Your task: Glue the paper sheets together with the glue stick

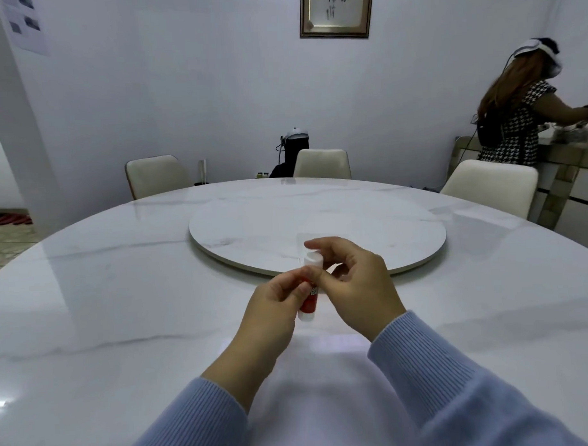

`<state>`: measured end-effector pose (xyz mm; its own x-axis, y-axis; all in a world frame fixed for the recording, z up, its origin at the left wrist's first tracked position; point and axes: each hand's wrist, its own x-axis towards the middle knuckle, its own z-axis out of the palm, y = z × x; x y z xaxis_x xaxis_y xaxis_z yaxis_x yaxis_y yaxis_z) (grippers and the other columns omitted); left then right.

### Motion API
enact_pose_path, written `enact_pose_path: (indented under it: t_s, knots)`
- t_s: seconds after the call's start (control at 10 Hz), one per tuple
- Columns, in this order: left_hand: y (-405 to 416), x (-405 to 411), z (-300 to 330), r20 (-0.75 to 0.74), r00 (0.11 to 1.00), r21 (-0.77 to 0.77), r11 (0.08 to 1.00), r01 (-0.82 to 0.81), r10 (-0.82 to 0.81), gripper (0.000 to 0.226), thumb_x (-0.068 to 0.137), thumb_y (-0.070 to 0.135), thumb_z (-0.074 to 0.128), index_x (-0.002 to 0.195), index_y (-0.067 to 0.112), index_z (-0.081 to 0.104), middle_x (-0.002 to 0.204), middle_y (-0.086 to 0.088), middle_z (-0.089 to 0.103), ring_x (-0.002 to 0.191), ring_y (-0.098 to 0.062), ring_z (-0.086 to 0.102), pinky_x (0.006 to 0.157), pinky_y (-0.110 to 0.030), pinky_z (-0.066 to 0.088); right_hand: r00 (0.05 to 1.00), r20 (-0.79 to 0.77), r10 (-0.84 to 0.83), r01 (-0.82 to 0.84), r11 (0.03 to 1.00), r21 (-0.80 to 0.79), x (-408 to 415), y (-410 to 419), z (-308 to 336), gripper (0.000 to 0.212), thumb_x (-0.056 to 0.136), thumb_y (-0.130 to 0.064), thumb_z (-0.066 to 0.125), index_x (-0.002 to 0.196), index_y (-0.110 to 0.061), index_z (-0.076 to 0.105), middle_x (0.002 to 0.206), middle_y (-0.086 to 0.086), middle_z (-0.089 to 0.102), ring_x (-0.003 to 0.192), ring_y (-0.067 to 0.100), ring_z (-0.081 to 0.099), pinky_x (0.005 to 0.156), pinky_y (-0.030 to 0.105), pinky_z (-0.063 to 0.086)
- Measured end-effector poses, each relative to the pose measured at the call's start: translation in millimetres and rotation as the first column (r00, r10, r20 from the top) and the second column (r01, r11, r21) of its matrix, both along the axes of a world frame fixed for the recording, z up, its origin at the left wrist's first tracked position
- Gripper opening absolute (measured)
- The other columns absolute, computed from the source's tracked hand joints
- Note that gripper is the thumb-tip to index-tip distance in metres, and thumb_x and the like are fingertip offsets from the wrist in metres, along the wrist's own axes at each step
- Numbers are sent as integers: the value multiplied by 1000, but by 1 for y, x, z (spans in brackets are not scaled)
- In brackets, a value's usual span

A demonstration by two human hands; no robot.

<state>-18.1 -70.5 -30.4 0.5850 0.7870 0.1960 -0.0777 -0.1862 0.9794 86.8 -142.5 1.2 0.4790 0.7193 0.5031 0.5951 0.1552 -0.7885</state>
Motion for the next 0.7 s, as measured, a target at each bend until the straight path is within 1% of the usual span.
enact_pose_path:
  t_s: [0.1,0.2,0.3,0.4,0.5,0.6,0.7]
  knots:
    - [4,0,-5,-54,998,53,998,-32,35,21,91,9,54,97,19,72,76,3,71,74,-7,64,83,-24,52,1000,-12,4,-5,998,-62,5,4,-8,24,79,-16,74,102,-24,71,81,-3,71,70,8,66,68,14,52]
    - [8,-1,-10,-128,989,121,991,-61,77,16,89,9,58,91,18,71,76,8,71,71,4,62,68,-5,46,1000,-3,17,-17,994,-108,8,9,-16,23,78,-18,75,100,-21,72,83,2,73,78,12,67,72,17,52]
    - [12,0,-14,-148,985,150,986,-71,93,17,88,9,58,90,20,70,74,7,72,69,5,62,63,-3,43,999,-23,22,-25,994,-105,8,11,-18,25,76,-18,77,101,-22,72,83,1,72,80,15,67,72,15,52]
    - [13,0,-16,-154,982,181,980,-80,108,17,89,10,57,90,22,69,73,7,72,70,3,62,69,-10,46,998,-49,41,-46,994,-96,9,13,-20,38,73,-12,79,108,-24,68,84,-4,65,75,13,67,69,7,49]
    - [14,0,-16,-164,981,196,978,-74,107,14,89,15,58,97,20,69,77,4,73,79,-4,65,73,-12,46,998,-29,50,-54,990,-129,9,13,-21,47,71,-12,79,114,-25,64,85,-5,64,74,8,65,69,6,47]
    - [14,-1,-17,-176,978,200,977,-77,113,19,90,16,59,107,17,67,85,5,72,83,-1,64,68,-4,45,999,-4,36,-37,989,-140,11,11,-19,62,67,-22,83,123,-29,57,103,-5,66,92,9,63,82,19,49]
    - [19,-6,-11,-155,970,158,974,-161,186,31,88,9,60,118,16,62,111,4,68,92,-7,61,76,-10,44,997,-79,-15,13,1000,-21,20,0,-6,69,68,-28,82,129,-26,51,117,-7,60,104,11,57,84,22,46]
